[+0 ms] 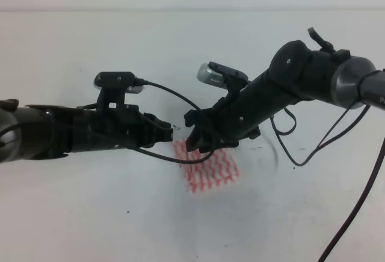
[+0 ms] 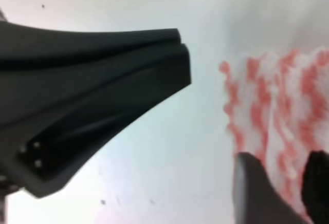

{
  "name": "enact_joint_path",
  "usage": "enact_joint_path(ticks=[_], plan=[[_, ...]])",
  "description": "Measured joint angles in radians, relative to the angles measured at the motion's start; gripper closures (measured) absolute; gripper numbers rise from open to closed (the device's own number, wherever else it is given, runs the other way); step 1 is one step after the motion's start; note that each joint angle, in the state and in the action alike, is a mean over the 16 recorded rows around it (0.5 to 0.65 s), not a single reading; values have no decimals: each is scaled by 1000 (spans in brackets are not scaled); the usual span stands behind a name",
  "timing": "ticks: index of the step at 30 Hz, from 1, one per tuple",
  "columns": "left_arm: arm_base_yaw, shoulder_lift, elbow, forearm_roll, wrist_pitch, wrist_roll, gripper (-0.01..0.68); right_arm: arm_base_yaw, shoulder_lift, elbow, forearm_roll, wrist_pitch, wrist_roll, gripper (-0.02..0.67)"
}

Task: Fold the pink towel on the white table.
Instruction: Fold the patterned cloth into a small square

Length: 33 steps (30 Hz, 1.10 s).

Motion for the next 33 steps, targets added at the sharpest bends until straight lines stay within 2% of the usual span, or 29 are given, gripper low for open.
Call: enact_joint_path(ticks=[9, 14, 33], plan=[[0, -12, 0, 0, 0, -5, 673, 0, 1, -19, -66, 34, 7, 614], [0, -12, 0, 0, 4, -7, 673, 0, 1, -19, -93, 54, 16, 658], [0, -13, 0, 0, 7, -8, 673, 13, 3, -18, -114, 131, 28, 666]])
